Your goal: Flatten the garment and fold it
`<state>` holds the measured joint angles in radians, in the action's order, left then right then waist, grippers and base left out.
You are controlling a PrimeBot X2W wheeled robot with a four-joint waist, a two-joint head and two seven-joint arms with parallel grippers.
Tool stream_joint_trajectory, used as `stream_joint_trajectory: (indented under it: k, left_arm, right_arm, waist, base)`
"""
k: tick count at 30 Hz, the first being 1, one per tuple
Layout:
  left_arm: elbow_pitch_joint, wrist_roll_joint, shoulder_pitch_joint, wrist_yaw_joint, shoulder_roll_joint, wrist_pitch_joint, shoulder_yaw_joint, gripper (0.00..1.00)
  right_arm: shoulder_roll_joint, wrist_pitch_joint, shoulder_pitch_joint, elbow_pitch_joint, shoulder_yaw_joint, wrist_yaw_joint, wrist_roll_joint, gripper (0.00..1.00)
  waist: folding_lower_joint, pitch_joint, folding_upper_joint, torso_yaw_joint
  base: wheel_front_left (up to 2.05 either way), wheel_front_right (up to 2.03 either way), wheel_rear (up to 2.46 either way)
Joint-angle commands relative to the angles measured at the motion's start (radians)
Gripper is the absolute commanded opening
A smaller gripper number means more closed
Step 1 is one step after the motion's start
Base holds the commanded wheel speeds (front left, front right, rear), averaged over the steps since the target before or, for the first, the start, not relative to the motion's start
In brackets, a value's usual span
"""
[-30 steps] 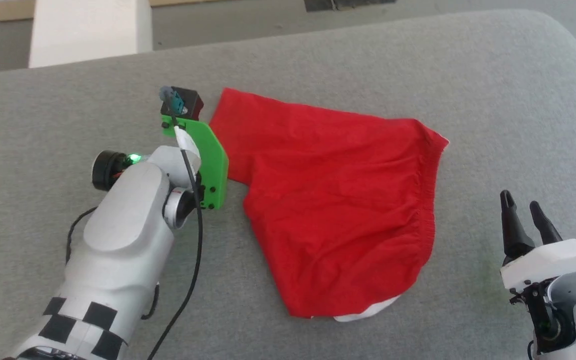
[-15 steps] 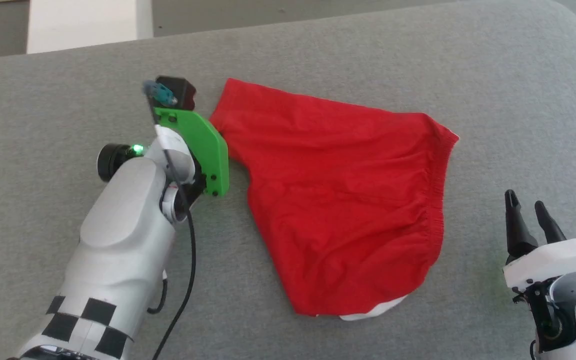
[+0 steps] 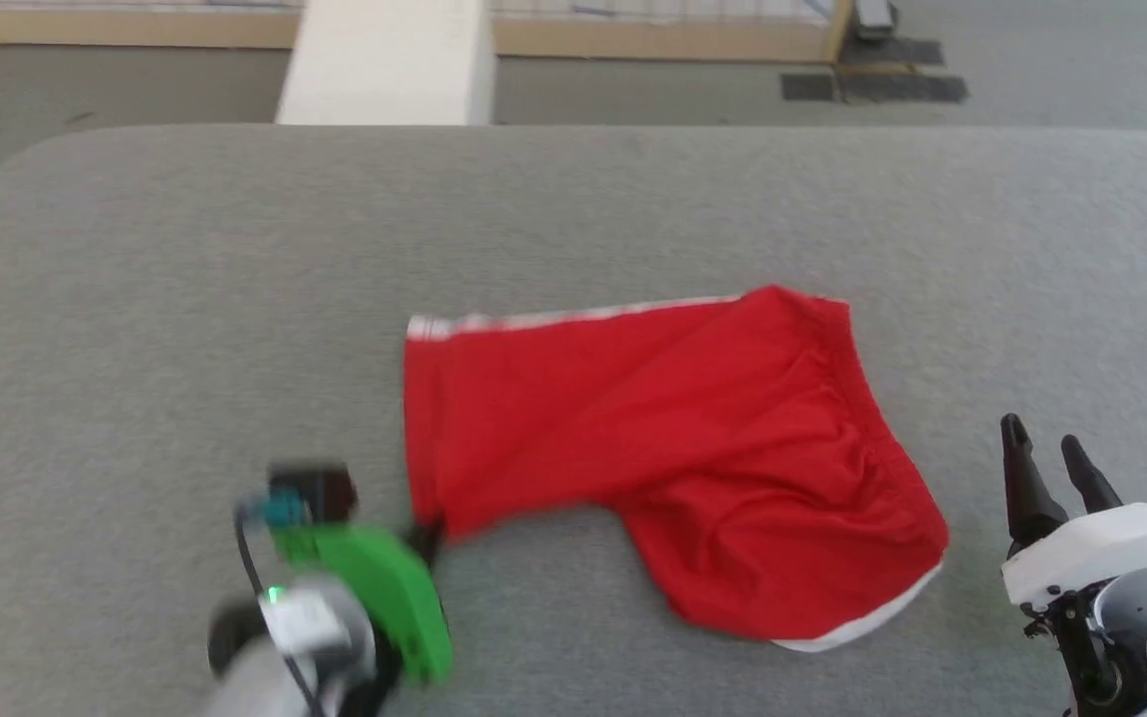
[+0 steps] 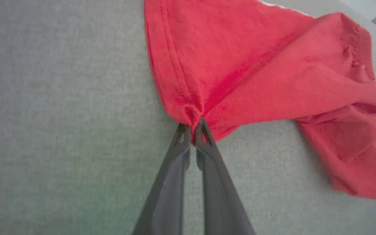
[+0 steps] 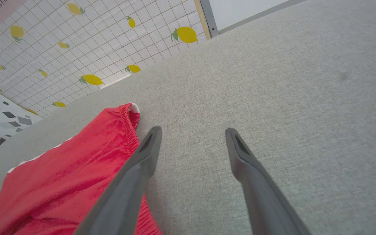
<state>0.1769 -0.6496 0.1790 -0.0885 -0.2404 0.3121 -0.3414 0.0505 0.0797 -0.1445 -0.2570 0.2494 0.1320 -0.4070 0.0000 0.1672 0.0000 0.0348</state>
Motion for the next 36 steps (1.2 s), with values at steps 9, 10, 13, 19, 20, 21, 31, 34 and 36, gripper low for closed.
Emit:
stream_joint_trajectory:
  k: [9, 10, 13, 19, 20, 21, 31, 34, 36]
  left_arm:
    - [-0.09, -0.066, -0.211, -0.077, 0.026, 0.044, 0.004, 1.0]
    - [-0.104, -0.073, -0.217, -0.081, 0.025, 0.044, 0.012, 1.0]
    - [-0.182, -0.081, -0.217, -0.105, -0.001, 0.028, 0.065, 1.0]
    - [-0.273, 0.002, -0.064, -0.121, -0.118, 0.046, 0.117, 1.0]
    - [-0.261, 0.018, -0.019, -0.114, -0.13, 0.056, 0.11, 1.0]
    - [-0.244, 0.038, 0.018, -0.11, -0.14, 0.067, 0.097, 1.0]
    - [0.171, 0.116, 0.325, -0.032, -0.136, 0.222, -0.046, 1.0]
    - [0.249, 0.115, 0.347, -0.035, -0.127, 0.247, -0.056, 1.0]
    - [0.294, 0.108, 0.349, -0.034, -0.121, 0.279, -0.065, 1.0]
  right_arm:
    - [0.0, 0.006, 0.016, 0.002, -0.02, -0.001, -0.014, 1.0]
    - [0.0, 0.005, 0.019, -0.001, -0.02, -0.001, -0.017, 1.0]
    - [0.0, 0.0, 0.027, -0.007, -0.018, -0.001, -0.025, 1.0]
    - [0.0, -0.003, 0.034, -0.001, -0.004, -0.001, -0.023, 1.0]
    - [0.0, -0.002, 0.03, 0.002, -0.004, -0.001, -0.022, 1.0]
    - [0.0, -0.001, 0.027, 0.005, -0.005, -0.001, -0.022, 1.0]
    - [0.0, 0.006, -0.024, 0.02, -0.025, -0.001, -0.021, 1.0]
    - [0.0, 0.003, -0.029, 0.02, -0.022, -0.001, -0.018, 1.0]
    - [0.0, 0.001, -0.03, 0.019, -0.018, -0.001, -0.017, 1.0]
  waist:
    - [0.0, -0.077, 0.0, 0.075]
    - [0.0, -0.079, 0.0, 0.072]
    - [0.0, -0.085, 0.0, 0.058]
    - [0.0, -0.061, 0.0, 0.044]
    - [0.0, -0.052, 0.0, 0.039]
    - [0.0, -0.045, 0.0, 0.035]
    - [0.0, 0.056, 0.0, -0.039]
    - [0.0, 0.069, 0.0, -0.049]
    - [0.0, 0.073, 0.0, -0.053]
  base:
    - [0.0, 0.0, 0.0]
    - [0.0, 0.0, 0.0]
    - [0.0, 0.0, 0.0]
    - [0.0, 0.0, 0.0]
    - [0.0, 0.0, 0.0]
    - [0.0, 0.0, 0.0]
    - [0.0, 0.0, 0.0]
    - [0.0, 0.0, 0.0]
    - [0.0, 0.0, 0.0]
